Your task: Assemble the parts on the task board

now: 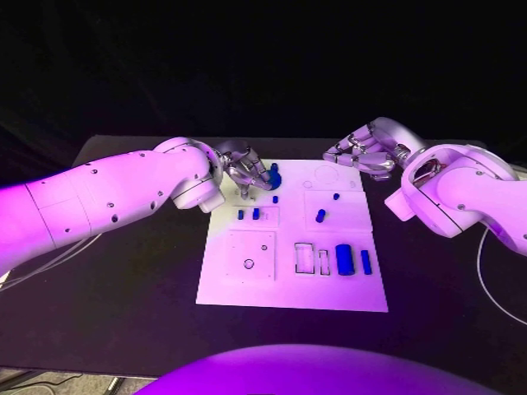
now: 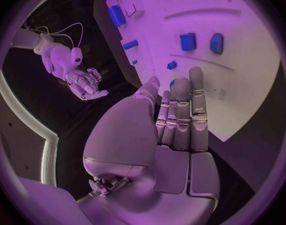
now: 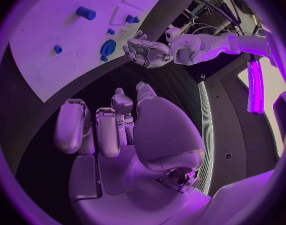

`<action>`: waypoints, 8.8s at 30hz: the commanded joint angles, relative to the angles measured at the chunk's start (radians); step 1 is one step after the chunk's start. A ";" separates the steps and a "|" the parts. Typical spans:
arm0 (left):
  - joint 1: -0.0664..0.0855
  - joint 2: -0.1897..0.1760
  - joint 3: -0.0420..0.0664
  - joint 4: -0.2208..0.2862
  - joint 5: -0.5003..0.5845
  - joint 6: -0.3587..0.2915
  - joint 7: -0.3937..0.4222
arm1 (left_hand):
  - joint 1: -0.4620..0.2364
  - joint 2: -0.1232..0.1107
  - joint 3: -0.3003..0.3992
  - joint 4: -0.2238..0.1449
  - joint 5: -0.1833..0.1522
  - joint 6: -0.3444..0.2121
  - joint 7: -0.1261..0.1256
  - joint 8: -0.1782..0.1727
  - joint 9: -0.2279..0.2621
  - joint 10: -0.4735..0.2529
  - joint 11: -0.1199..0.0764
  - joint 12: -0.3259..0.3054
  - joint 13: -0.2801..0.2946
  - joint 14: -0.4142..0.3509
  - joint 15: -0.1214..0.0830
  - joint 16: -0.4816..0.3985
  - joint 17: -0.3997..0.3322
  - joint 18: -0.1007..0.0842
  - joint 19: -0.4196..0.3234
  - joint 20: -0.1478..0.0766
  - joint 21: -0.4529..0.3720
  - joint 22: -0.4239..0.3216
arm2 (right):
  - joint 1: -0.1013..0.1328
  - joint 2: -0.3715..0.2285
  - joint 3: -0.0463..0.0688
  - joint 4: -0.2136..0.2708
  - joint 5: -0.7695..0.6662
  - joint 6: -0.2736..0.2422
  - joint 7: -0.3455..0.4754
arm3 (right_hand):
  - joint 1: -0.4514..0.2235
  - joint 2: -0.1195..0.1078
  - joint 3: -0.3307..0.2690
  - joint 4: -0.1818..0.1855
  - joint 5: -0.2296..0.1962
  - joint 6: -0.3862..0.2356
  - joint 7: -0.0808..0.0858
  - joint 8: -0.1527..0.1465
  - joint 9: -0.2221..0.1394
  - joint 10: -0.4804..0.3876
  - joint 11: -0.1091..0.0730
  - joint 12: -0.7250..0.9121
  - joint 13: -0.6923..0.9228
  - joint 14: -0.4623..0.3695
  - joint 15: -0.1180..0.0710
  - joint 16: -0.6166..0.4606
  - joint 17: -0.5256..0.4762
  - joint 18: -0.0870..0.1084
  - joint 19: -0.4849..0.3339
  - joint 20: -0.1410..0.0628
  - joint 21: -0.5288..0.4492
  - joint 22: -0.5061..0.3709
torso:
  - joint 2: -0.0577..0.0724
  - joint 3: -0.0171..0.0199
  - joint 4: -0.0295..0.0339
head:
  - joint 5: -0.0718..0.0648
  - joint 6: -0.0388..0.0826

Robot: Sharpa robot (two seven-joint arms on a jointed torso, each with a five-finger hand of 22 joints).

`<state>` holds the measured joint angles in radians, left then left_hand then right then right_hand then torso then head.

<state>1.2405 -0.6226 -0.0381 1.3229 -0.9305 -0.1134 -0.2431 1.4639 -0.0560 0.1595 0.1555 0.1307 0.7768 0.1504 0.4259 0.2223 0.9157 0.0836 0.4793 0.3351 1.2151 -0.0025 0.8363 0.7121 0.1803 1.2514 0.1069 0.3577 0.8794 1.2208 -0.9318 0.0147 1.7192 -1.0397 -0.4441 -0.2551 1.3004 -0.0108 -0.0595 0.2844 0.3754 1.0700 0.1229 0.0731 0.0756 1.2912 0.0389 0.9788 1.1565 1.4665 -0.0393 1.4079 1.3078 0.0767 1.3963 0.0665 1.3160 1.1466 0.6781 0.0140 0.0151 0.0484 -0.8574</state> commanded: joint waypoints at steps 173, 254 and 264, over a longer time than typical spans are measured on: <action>-0.049 0.024 0.022 -0.060 -0.534 0.142 0.062 | -0.084 -0.105 0.333 -0.180 -0.009 0.346 -0.015 -0.297 -0.151 0.303 -0.020 -0.333 -0.249 0.280 -0.020 0.537 0.425 -0.103 0.258 -0.036 0.778 0.482 | -0.012 0.015 0.000 -0.009 -0.004 0.017 0.018 | 0.027 0.011 -0.012 -0.003 0.037 -0.003 0.000 0.000 0.001 -0.008 -0.001 0.002 0.001 0.069 0.003 -0.007 0.108 0.011 -0.005 0.001 -0.008 -0.003 | -0.002 -0.0001 0.0050 | -0.015 -0.002; -0.051 -0.217 0.016 0.129 0.995 -0.123 0.536 | -0.090 -0.073 0.335 -0.217 0.002 0.307 0.011 -0.315 -0.151 0.298 -0.001 -0.321 -0.247 0.098 -0.001 0.320 0.007 -0.004 0.069 -0.013 0.130 0.176 | -0.117 0.139 -0.005 -0.236 -0.813 0.386 0.041 | 0.312 -0.046 0.274 -0.108 -0.232 0.050 -0.017 0.002 0.003 -0.144 0.012 -0.901 -1.036 0.019 0.011 -0.324 -0.161 0.065 -0.114 -0.004 -0.269 -0.325 | -0.002 -0.0009 0.0056 | -0.060 0.028; -0.051 -0.221 0.016 0.134 0.995 -0.121 0.529 | -0.091 -0.073 0.333 -0.218 0.002 0.304 0.012 -0.316 -0.152 0.294 0.000 -0.320 -0.247 0.094 -0.001 0.316 0.000 -0.003 0.065 -0.013 0.118 0.170 | -0.120 0.143 -0.006 -0.246 -0.856 0.420 0.006 | 0.293 -0.059 0.346 -0.143 -0.261 0.067 -0.015 -0.003 0.005 -0.117 0.011 -0.908 -1.064 0.023 0.014 -0.322 -0.163 0.066 -0.107 -0.002 -0.272 -0.326 | -0.002 -0.0005 0.0049 | -0.066 0.026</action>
<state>1.1895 -0.8436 -0.0228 1.4534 0.0555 -0.2399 0.2744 1.3801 -0.1329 0.4994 -0.0637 0.1318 1.0787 0.1620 0.1076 0.0706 1.2094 0.0854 0.1541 0.0867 1.3153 -0.0012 1.1569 0.7131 0.1630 1.3237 0.0913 0.4790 1.0498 1.1117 -0.7890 0.0165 1.4804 -1.8586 -0.1031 -0.2276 1.6090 -0.0700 0.2811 0.1429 0.1194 1.1299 0.1064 0.0731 0.0802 1.1660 0.0492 0.0723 0.0946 1.4666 -0.0325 1.0814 1.1464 0.1389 1.2824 0.0665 1.0486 0.8220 0.6760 0.0133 0.0202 -0.0151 -0.8308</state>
